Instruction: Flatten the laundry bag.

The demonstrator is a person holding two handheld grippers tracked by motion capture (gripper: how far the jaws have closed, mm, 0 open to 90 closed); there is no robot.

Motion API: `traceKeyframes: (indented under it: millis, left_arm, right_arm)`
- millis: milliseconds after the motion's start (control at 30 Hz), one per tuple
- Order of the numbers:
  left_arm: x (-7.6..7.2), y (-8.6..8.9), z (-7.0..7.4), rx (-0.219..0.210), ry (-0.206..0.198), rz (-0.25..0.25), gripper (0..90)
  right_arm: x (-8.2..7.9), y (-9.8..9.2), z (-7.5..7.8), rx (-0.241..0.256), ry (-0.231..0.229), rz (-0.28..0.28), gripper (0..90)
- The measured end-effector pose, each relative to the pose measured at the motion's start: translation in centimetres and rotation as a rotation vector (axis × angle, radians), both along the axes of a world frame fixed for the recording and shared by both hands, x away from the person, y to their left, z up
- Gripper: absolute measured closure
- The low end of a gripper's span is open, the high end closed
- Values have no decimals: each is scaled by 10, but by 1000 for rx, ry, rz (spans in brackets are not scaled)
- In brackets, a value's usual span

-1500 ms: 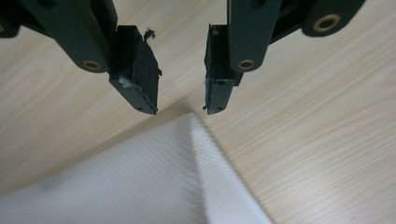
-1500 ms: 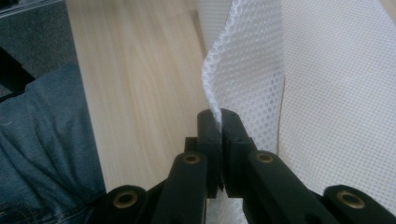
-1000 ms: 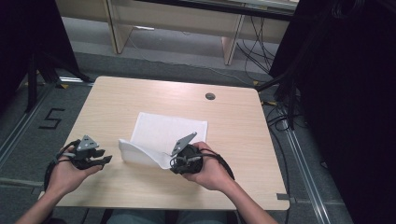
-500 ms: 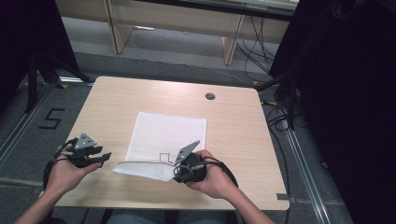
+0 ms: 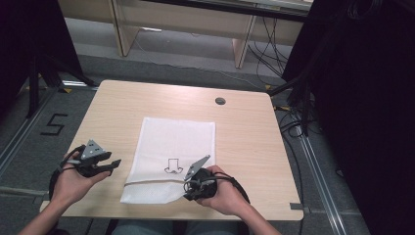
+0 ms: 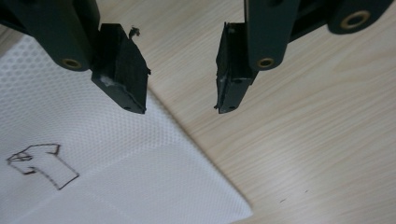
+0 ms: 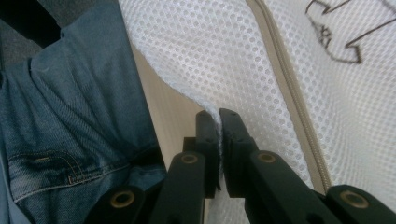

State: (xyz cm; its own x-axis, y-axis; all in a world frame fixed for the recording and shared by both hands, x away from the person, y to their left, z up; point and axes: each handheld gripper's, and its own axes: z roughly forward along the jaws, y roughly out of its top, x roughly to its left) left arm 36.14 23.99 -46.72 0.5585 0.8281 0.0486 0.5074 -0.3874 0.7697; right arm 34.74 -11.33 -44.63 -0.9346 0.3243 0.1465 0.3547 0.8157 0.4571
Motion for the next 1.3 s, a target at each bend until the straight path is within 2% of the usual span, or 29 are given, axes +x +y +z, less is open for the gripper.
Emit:
traceKeyframes:
  millis: [33,67,133,167,233,300,333,367,400,433,500,533,567,633,700,800,833,867,933,967,1000,1067,1100,1133,1233,1267,1300]
  left_arm:
    - [0,-1,1,20,3,-22,524]
    - [-1,-8,-1,-31,-5,-10,523]
    - [-2,-13,0,-12,-2,-59,522]
    - [-3,-19,-2,-43,4,-56,521]
    - [-3,-25,-4,-42,-2,-76,521]
    - [-3,-30,-5,-33,8,-97,521]
    - [-4,-34,-6,-43,11,-110,521]
    - [-3,-35,-6,-28,8,-121,521]
    - [-4,-37,-6,-32,23,-120,521]
    - [-4,-39,-7,-28,20,-133,520]
    - [-4,-43,-8,-29,22,-142,518]
    - [-4,-43,-8,-29,22,-142,518]
    - [-4,-46,-9,-19,25,-165,517]
    - [-5,-50,-10,-35,39,-162,516]
    - [-5,-51,-11,-16,41,-179,514]
    - [-5,-54,-13,-20,53,-187,514]
    - [-5,-53,-13,-4,46,-199,513]
    - [-5,-52,-12,7,56,-215,512]
    - [-6,-54,-13,-16,57,-208,511]
    - [-6,-54,-14,-11,61,-206,511]
    - [-7,-54,-14,-17,76,-225,510]
    - [-9,-58,-16,-47,92,-221,517]
    - [-10,-59,-16,-51,98,-228,520]
    - [-11,-61,-16,-55,104,-237,523]
    - [-13,-66,-17,-65,135,-274,560]
    - [-15,-68,-17,-64,147,-288,585]
    - [-17,-71,-17,-53,163,-308,619]
  right_arm:
    - [-1,0,-2,-5,7,-7,875]
    - [-1,0,-5,-8,10,-2,874]
    - [-2,0,-9,-21,23,-3,872]
    - [-3,1,-11,-27,28,-9,872]
    - [-3,2,-14,-34,34,-8,871]
    - [-3,2,-16,-33,39,-20,871]
    - [-3,2,-17,-34,39,-18,871]
    - [-4,3,-17,-39,44,-26,871]
    - [-3,2,-18,-39,45,-20,871]
    - [-2,3,-20,-35,42,-7,871]
    - [-4,3,-22,-43,53,-37,870]
    - [-3,3,-23,-46,60,-23,869]
    - [-4,3,-24,-50,62,-34,868]
    - [-4,4,-27,-58,67,-53,864]
    - [-4,4,-29,-64,70,-48,857]
    - [-3,3,-31,-73,65,-44,799]
    - [-2,2,-32,-83,50,-33,772]
    - [-2,1,-31,-79,45,-36,749]
    - [-6,1,-28,-56,68,-68,685]
    - [-7,0,-26,-50,64,-63,668]
    - [-8,-2,-24,-38,67,-56,654]
    - [-11,-6,-17,-18,71,-56,626]
    - [-11,-9,-14,-8,53,-55,615]
    - [-12,-11,-10,-4,55,-61,606]
    - [-12,-21,-1,10,42,-98,621]
    - [-9,-25,0,18,29,-109,644]
    - [-6,-29,2,15,35,-130,682]
